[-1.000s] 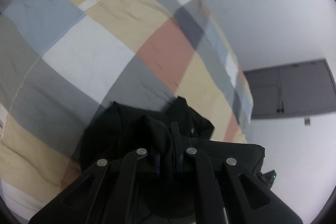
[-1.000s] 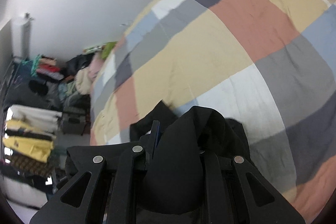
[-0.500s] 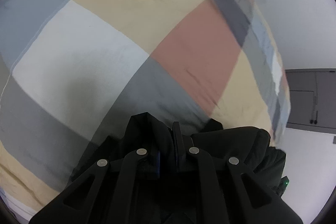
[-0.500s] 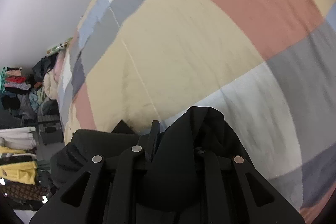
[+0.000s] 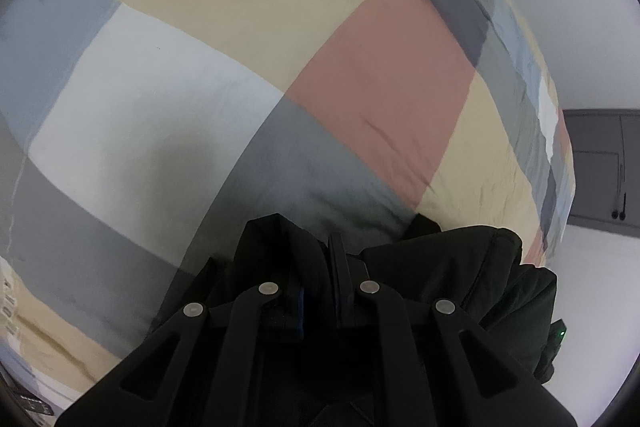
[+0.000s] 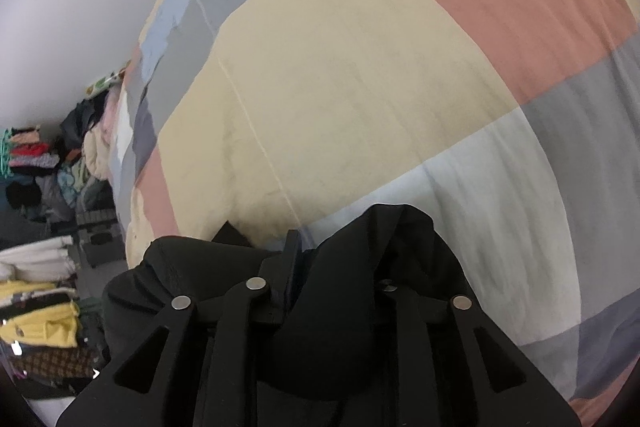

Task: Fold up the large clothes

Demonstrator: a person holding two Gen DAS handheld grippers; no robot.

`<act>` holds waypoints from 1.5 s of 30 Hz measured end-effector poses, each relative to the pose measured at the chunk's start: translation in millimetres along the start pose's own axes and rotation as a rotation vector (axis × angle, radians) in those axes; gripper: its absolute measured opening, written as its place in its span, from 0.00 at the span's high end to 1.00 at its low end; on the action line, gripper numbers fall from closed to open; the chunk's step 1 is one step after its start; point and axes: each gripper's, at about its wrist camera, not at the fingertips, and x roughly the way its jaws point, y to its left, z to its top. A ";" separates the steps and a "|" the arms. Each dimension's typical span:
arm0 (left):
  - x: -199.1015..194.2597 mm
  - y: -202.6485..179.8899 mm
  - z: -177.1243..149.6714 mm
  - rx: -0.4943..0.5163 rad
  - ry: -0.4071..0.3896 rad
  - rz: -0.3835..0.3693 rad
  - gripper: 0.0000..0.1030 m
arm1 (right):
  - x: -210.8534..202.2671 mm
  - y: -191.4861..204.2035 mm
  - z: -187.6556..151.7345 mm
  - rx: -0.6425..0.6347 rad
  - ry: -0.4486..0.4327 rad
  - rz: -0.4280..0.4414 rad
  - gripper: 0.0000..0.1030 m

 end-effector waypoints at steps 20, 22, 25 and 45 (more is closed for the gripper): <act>-167.0 -91.0 -140.4 0.581 -0.594 0.086 0.04 | -120.8 128.2 -119.8 -0.595 -0.466 -0.152 0.02; -162.9 -96.4 -161.9 0.622 -0.600 0.063 0.04 | -116.3 136.8 -143.1 -0.633 -0.507 -0.136 0.01; -143.8 -105.9 -189.8 0.677 -0.602 0.038 0.04 | -95.2 144.3 -176.5 -0.669 -0.534 -0.109 0.01; 9.0 -99.2 -194.3 0.734 -0.539 0.066 0.02 | 37.2 124.6 -203.5 -0.789 -0.537 -0.194 0.00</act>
